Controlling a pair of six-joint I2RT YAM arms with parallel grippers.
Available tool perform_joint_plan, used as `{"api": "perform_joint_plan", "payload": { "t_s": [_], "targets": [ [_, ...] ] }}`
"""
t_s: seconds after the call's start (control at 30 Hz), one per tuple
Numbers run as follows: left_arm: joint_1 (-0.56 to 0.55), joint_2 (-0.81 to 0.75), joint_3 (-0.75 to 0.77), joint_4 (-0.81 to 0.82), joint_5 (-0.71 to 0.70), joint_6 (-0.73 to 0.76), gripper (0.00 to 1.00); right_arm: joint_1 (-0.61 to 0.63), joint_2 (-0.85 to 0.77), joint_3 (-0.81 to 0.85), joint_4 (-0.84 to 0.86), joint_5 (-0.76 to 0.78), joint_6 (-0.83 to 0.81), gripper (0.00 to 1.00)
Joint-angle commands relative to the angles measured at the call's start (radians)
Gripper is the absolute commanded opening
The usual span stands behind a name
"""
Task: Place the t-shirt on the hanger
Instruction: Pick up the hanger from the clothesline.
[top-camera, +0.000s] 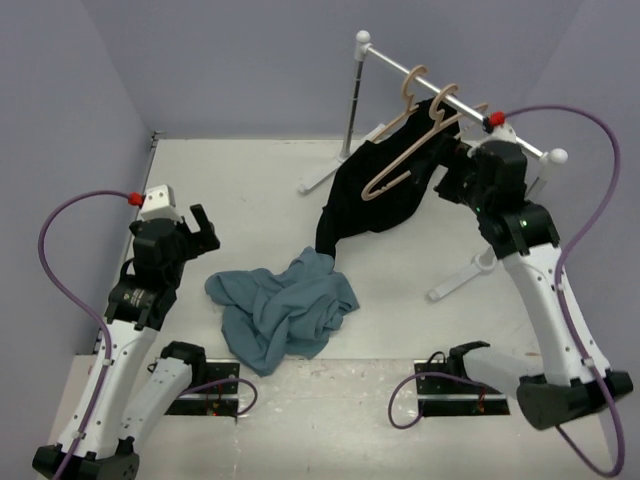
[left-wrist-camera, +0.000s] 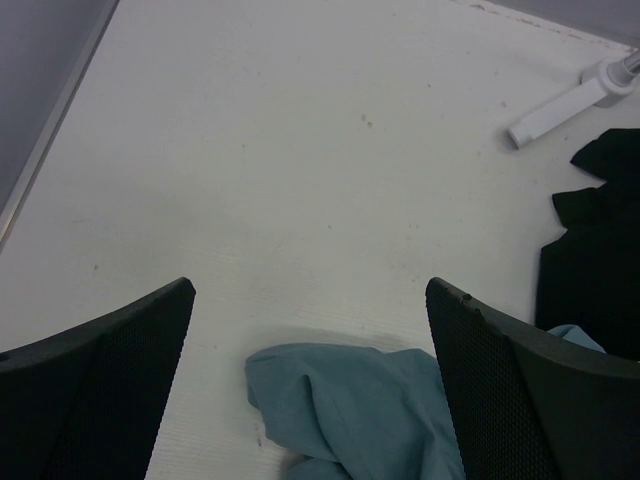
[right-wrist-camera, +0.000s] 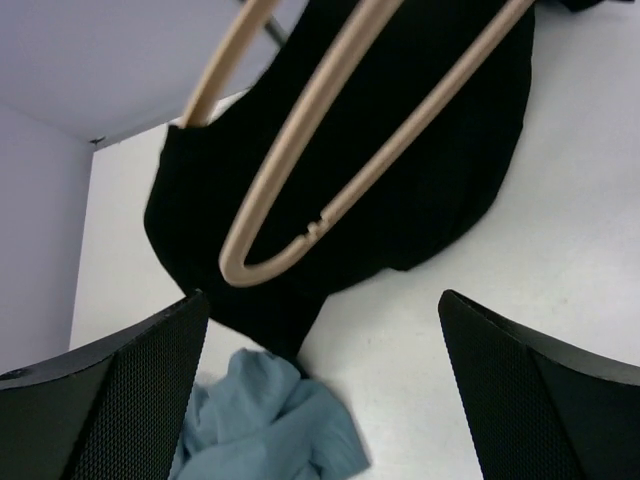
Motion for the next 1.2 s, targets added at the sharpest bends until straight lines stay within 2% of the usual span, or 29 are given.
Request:
{"api": "perform_joint_plan", "payload": {
  "t_s": [0.0, 0.17, 0.3, 0.43, 0.5, 0.57, 0.6, 0.63, 0.7, 1.0, 1.03, 1.07, 1.1, 1.17],
  "targets": [
    [-0.002, -0.001, -0.008, 0.042, 0.013, 0.008, 1.0, 0.131, 0.193, 0.232, -0.055, 0.342, 0.032, 0.99],
    [-0.002, -0.001, -0.012, 0.043, 0.029, 0.006, 1.0, 0.224, 0.433, 0.414, -0.12, 0.534, 0.045, 0.99],
    [-0.005, -0.006, -0.017, 0.043, 0.038, 0.005, 1.0, 0.242, 0.585, 0.564, -0.196, 0.644, 0.038, 0.99],
    [-0.016, -0.014, -0.018, 0.043, 0.039, 0.005, 1.0, 0.244, 0.663, 0.589, -0.226, 0.69, 0.045, 0.97],
    [-0.017, -0.013, -0.018, 0.044, 0.042, 0.005, 1.0, 0.248, 0.647, 0.531, -0.202, 0.681, 0.057, 0.81],
    [-0.017, -0.012, -0.018, 0.045, 0.043, 0.005, 1.0, 0.253, 0.61, 0.459, -0.145, 0.682, 0.054, 0.75],
    [-0.017, -0.012, -0.017, 0.045, 0.045, 0.005, 1.0, 0.253, 0.59, 0.426, -0.122, 0.684, 0.055, 0.66],
    [-0.017, -0.009, -0.017, 0.046, 0.047, 0.006, 1.0, 0.253, 0.57, 0.395, -0.101, 0.689, 0.059, 0.5],
    [-0.017, -0.011, -0.018, 0.047, 0.048, 0.006, 1.0, 0.254, 0.55, 0.372, -0.091, 0.694, 0.061, 0.47],
    [-0.017, -0.002, -0.02, 0.05, 0.069, 0.01, 1.0, 0.256, 0.534, 0.379, -0.129, 0.729, 0.07, 0.45],
    [-0.017, -0.002, -0.02, 0.051, 0.072, 0.011, 1.0, 0.256, 0.531, 0.379, -0.132, 0.73, 0.073, 0.38],
    [-0.017, 0.0, -0.02, 0.051, 0.074, 0.011, 1.0, 0.256, 0.53, 0.376, -0.132, 0.73, 0.073, 0.37],
    [-0.017, 0.001, -0.02, 0.053, 0.077, 0.011, 1.0, 0.257, 0.529, 0.374, -0.133, 0.729, 0.074, 0.26],
    [-0.017, 0.0, -0.02, 0.052, 0.08, 0.011, 1.0, 0.259, 0.525, 0.371, -0.132, 0.726, 0.078, 0.13]
  ]
}}
